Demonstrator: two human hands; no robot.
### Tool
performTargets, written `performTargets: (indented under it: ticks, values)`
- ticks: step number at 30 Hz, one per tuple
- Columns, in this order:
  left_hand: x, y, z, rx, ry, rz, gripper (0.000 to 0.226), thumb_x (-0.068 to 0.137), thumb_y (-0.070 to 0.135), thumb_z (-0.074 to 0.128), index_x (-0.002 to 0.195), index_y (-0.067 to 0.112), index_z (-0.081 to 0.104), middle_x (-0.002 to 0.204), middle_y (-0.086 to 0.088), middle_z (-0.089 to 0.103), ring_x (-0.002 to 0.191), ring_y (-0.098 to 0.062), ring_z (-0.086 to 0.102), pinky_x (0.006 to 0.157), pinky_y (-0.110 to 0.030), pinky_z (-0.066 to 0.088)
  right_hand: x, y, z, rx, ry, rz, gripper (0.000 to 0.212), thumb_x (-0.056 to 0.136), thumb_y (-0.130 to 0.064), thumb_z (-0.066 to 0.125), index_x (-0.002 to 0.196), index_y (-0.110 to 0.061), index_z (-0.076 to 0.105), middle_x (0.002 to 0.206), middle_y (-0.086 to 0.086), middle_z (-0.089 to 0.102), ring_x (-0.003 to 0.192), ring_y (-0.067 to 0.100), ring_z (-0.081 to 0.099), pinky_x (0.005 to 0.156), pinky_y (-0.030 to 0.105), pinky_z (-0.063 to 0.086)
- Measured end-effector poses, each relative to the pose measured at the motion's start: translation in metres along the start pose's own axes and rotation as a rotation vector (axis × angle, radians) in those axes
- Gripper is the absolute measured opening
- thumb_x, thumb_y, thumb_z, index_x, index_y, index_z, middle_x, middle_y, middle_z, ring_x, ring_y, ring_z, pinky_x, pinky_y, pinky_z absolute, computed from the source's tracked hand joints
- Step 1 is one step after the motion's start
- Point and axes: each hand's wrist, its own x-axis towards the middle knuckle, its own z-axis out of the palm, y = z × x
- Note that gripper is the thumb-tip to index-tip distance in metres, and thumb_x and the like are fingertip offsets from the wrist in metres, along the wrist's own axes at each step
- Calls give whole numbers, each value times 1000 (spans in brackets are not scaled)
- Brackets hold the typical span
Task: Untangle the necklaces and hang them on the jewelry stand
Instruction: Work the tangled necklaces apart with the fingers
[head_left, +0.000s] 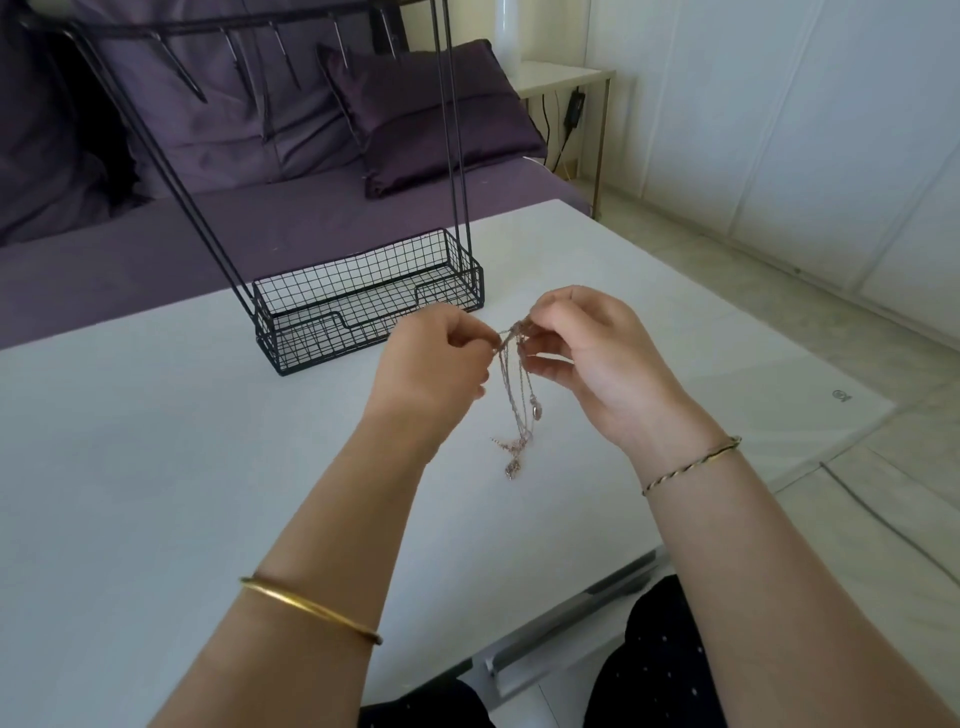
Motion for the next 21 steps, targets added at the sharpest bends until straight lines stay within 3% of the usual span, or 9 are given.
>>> performTargets:
  ticks: [5,8,10,12,15,19,21]
  values:
    - [5,1,-2,-390,55,-202,18,93,4,47,83,11,61,75,0,62,75,-13,59,82,-33,55,-3,3,-1,-403,-45,-67,10,83,-6,52,77,-1,57,66,6,52,56,14,49,63,30,43]
    - [8,0,-4,-536,66,-275,21,93,4,43,82,12,58,64,1,52,65,-13,56,74,-29,53,-4,6,3,-563,-125,-46,28,73,-23,54,79,4,57,70,8,50,61,17,47,62,29,37]
    - [7,1,-6,-627,27,-294,21,94,3,42,82,11,57,62,0,47,58,-13,52,70,-28,51,-5,4,4,-544,-108,-27,18,76,-21,53,74,-2,55,68,5,51,61,17,47,63,31,40]
    - [7,1,-9,-679,-11,-295,20,93,3,42,82,11,57,60,1,44,54,-12,46,65,-26,49,-3,3,3,-371,-75,16,14,82,-9,50,68,-9,52,64,2,54,58,16,49,64,30,46]
    - [6,-1,-12,-555,-20,-281,19,90,3,43,83,11,59,59,2,44,52,-12,41,59,-25,44,-1,2,2,-95,-33,50,20,84,-2,50,66,-12,51,67,3,58,59,15,54,62,27,50]
    - [4,-5,-6,-12,93,-66,11,86,9,52,85,11,63,64,4,49,56,-13,42,56,-25,40,0,1,6,20,39,28,22,85,-1,51,67,-12,51,65,2,60,56,13,55,57,24,48]
    - [4,-7,-3,139,158,45,10,87,12,52,85,16,61,63,6,50,54,-13,43,52,-24,36,0,2,9,33,38,20,22,86,-2,50,67,-14,51,62,0,58,53,12,52,56,24,47]
